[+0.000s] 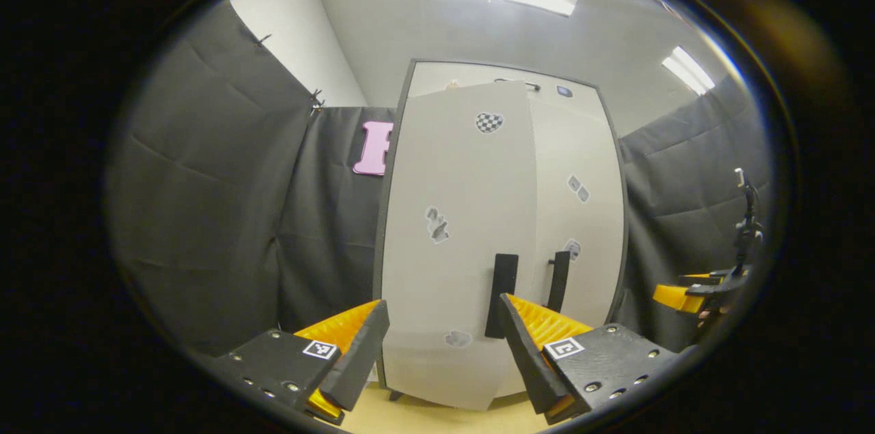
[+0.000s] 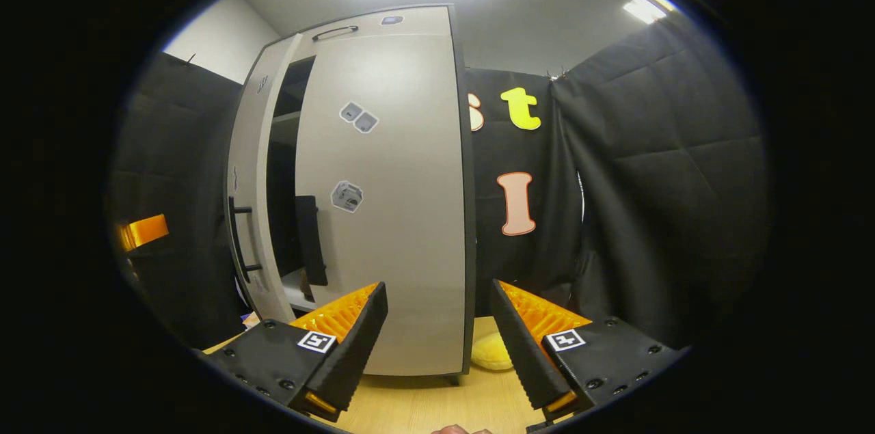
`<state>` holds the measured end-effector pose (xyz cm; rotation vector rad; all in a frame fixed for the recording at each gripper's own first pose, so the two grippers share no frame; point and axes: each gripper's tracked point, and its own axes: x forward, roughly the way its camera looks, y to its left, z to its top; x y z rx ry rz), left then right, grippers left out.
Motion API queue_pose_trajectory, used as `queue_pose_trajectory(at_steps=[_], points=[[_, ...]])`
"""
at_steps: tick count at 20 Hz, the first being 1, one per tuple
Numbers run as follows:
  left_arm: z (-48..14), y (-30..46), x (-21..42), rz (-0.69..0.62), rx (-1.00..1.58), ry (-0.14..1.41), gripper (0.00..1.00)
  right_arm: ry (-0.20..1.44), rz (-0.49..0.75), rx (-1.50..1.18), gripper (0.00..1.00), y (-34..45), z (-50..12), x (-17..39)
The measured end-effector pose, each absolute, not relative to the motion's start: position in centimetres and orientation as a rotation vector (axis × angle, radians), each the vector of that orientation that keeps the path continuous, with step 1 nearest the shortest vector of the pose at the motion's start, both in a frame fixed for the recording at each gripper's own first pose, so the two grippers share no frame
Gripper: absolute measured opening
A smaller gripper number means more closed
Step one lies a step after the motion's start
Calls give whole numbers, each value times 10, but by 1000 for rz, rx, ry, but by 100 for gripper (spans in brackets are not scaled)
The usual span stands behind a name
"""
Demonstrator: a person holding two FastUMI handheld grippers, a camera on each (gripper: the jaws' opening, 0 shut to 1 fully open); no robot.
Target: Grab one shoe with the right hand and put it into the shoe cabinet, grab the other shoe with the left hand and put it into the shoe cabinet; then close the right door with the right hand and the left door with the left hand.
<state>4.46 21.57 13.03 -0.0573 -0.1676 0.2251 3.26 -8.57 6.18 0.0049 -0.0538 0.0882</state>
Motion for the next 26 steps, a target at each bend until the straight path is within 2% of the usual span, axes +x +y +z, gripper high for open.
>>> queue_pose_trajectory(at_steps=[1, 5, 6, 7, 8, 9, 13, 14, 18, 19, 20, 21, 22, 23, 24, 26], points=[[127, 221, 45, 227, -64, -166, 98, -55, 79, 4, 96, -84, 61, 31], [118, 240, 42, 233, -77, -165, 98, -31, 66, 2, 96, -73, 51, 31], [114, 246, 40, 245, -66, -160, 93, -21, 68, 3, 96, -69, 48, 31], [109, 252, 41, 252, -61, -154, 97, -15, 66, 6, 96, -67, 47, 29], [106, 255, 43, 253, -62, -147, 93, -13, 61, 9, 96, -66, 46, 29], [99, 257, 47, 249, -68, -140, 98, -14, 54, 11, 96, -65, 46, 28], [85, 265, 58, 251, -56, -104, 97, -18, 25, 9, 96, -65, 46, 25], [84, 265, 61, 247, -46, -103, 93, -17, 17, 5, 95, -65, 46, 24], [72, 267, 60, 246, -44, -99, 93, -1, -4, -5, 96, -67, 39, 19], [68, 269, 60, 250, -52, -98, 98, 2, -18, -10, 96, -69, 38, 18], [64, 272, 60, 258, -60, -92, 98, 9, -33, -15, 96, -73, 36, 17], [60, 274, 58, 266, -66, -87, 98, 13, -42, -19, 92, -75, 34, 14], [58, 276, 57, 272, -69, -85, 97, 14, -51, -20, 95, -78, 33, 12], [56, 277, 54, 276, -71, -87, 97, 16, -63, -17, 92, -82, 32, 11], [55, 278, 53, 273, -68, -91, 97, 18, -70, -13, 95, -84, 31, 9], [54, 281, 54, 277, -50, -90, 97, 23, -84, -14, 96, -89, 31, 8]])
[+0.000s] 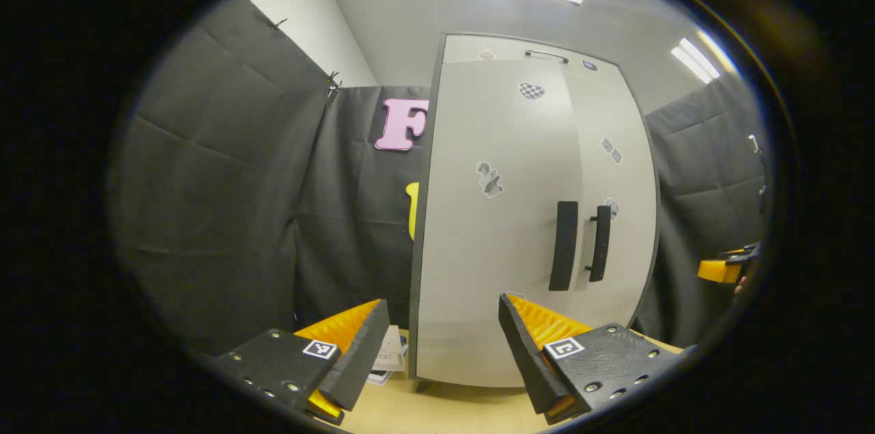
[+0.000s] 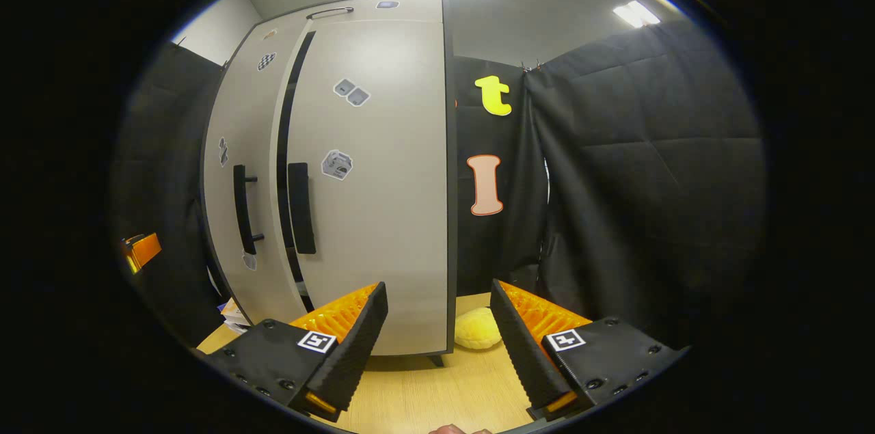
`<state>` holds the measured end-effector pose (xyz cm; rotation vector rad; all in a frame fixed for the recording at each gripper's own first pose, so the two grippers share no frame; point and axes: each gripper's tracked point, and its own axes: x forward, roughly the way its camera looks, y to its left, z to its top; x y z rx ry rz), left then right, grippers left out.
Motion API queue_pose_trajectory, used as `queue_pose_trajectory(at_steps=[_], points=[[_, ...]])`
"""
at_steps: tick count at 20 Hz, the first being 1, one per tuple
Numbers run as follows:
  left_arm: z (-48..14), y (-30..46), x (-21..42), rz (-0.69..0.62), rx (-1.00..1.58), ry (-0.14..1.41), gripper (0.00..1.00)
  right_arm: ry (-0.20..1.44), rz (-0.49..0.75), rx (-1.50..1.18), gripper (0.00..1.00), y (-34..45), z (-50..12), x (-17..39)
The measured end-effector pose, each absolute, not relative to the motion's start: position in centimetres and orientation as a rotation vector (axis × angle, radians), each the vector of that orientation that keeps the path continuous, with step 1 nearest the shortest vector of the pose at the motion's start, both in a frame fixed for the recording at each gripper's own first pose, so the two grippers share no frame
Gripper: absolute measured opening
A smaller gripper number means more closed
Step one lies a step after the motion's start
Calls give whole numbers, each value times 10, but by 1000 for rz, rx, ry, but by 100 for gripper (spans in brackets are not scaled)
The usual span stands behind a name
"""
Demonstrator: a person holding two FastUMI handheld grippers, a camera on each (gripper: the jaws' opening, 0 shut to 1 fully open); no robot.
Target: Grab one shoe with the right hand and put it into the shoe cabinet, grab the other shoe with the left hand and put it into the shoe cabinet; then close the right door with the right hand and the left door with the left hand.
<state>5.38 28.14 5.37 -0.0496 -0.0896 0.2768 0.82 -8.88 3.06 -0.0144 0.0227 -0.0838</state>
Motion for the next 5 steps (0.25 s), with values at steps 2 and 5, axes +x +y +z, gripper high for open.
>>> queue_pose_trajectory(at_steps=[2, 5], points=[[50, 283, 56, 287, -38, -82, 97, 28, -99, -26, 96, -91, 31, 9], [41, 281, 61, 276, -61, -75, 93, 17, -101, -45, 96, -89, 37, 13]])
